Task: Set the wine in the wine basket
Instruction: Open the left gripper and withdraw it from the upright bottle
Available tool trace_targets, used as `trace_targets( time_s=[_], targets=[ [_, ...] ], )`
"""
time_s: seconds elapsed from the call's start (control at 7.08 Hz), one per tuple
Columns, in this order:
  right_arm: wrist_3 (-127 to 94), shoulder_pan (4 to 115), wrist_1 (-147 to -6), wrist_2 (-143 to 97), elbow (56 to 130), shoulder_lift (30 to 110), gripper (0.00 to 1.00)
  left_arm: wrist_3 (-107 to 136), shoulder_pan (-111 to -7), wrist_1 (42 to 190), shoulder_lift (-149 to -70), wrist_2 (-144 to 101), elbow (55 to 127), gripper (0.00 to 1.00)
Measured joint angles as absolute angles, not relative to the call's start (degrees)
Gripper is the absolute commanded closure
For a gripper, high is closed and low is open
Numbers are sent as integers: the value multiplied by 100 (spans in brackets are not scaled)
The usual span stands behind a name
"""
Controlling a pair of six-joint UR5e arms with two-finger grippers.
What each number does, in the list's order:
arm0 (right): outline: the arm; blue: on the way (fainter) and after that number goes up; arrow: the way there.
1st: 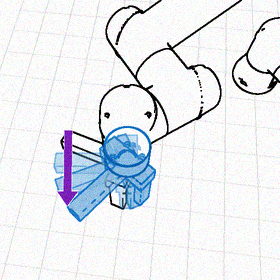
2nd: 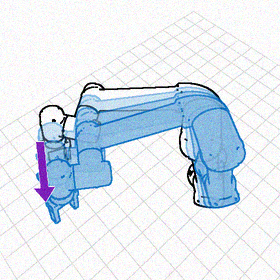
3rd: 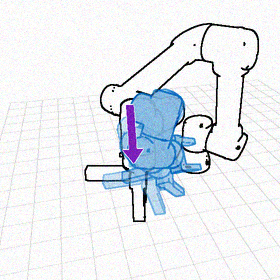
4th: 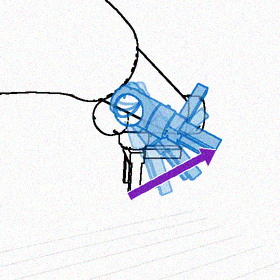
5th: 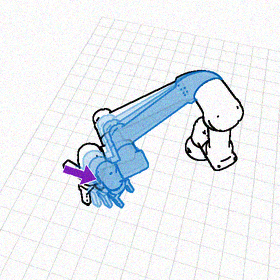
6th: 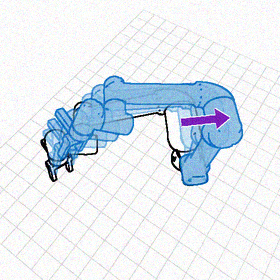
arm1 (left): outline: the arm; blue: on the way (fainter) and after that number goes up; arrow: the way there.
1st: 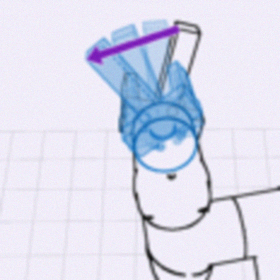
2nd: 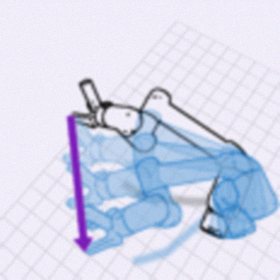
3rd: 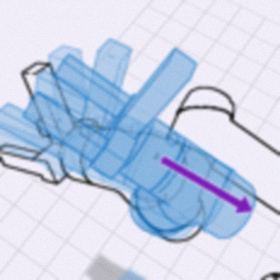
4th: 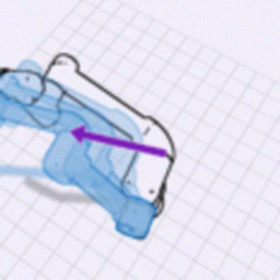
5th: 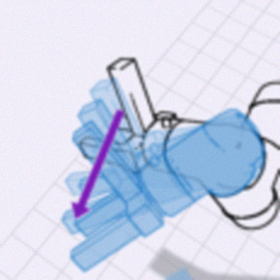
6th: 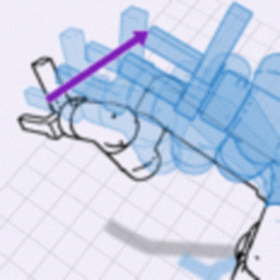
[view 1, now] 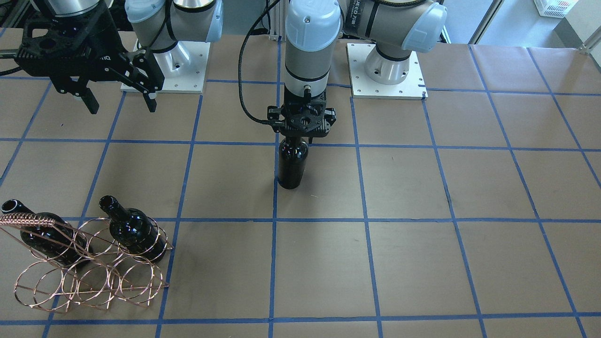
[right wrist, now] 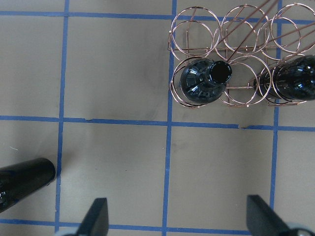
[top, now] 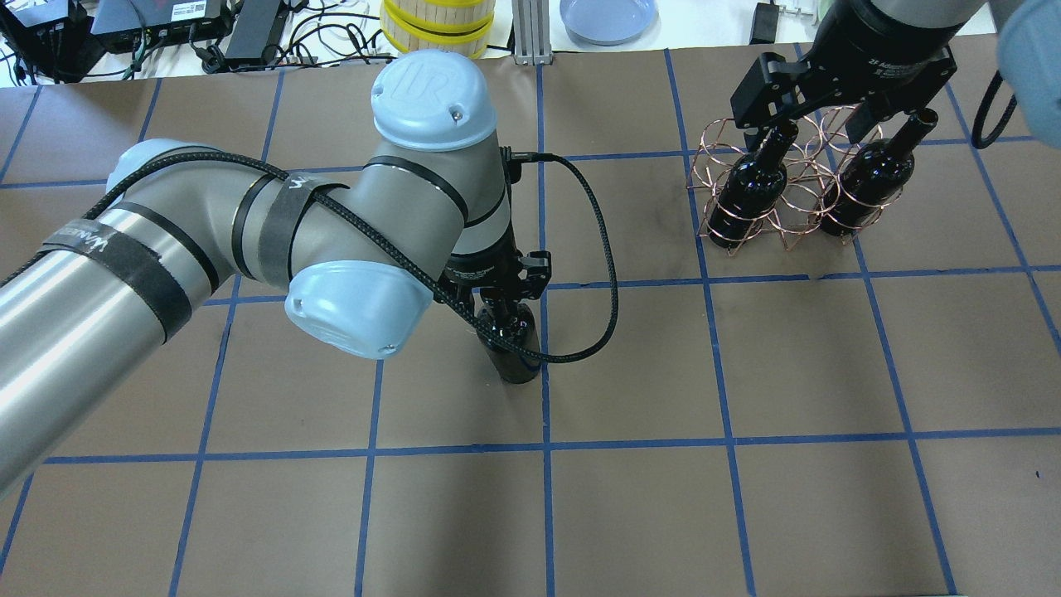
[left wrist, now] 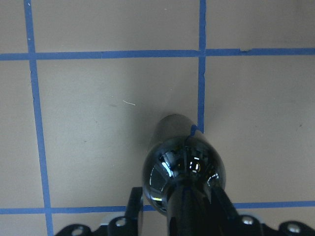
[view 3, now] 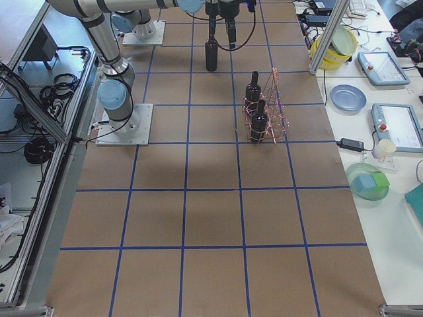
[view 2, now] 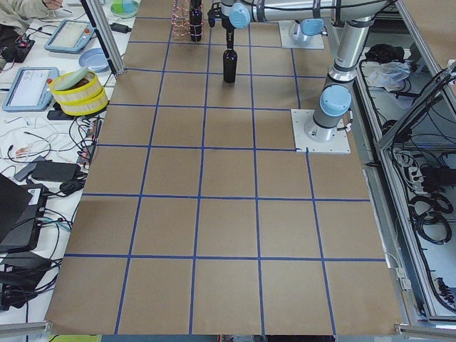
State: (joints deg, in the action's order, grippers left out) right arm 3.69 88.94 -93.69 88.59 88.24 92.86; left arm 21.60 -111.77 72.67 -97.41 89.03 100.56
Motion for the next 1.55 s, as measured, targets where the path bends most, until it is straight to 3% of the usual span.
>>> trace_targets(
  time_s=[0.14, 0.28, 0.42, 0.71, 0.99, 1.55],
  targets=[
    [371, 8894, -9369, 8859, 8824, 9286, 0, 2160, -11179, 7244, -9740, 8900, 10030, 41],
    [373, 8894, -9369, 8859, 8824, 9287, 0, 2152, -11175, 7219, -9714, 8890, 9995, 31],
    [369, 8893, -9369, 8859, 8824, 9289, 0, 2151, -11152, 7201, -9655, 8862, 9946, 31],
    [349, 8892, -9369, 8855, 8824, 9290, 0, 2260, -10964, 7220, -9560, 8645, 9521, 19],
    [320, 8927, -9378, 8844, 8824, 9275, 0, 2266, -10208, 7513, -9484, 8489, 8839, 8],
    [-964, 10046, -9470, 8891, 8752, 8912, 0, 590, -8542, 8809, -9121, 8547, 8289, 0]
  ],
)
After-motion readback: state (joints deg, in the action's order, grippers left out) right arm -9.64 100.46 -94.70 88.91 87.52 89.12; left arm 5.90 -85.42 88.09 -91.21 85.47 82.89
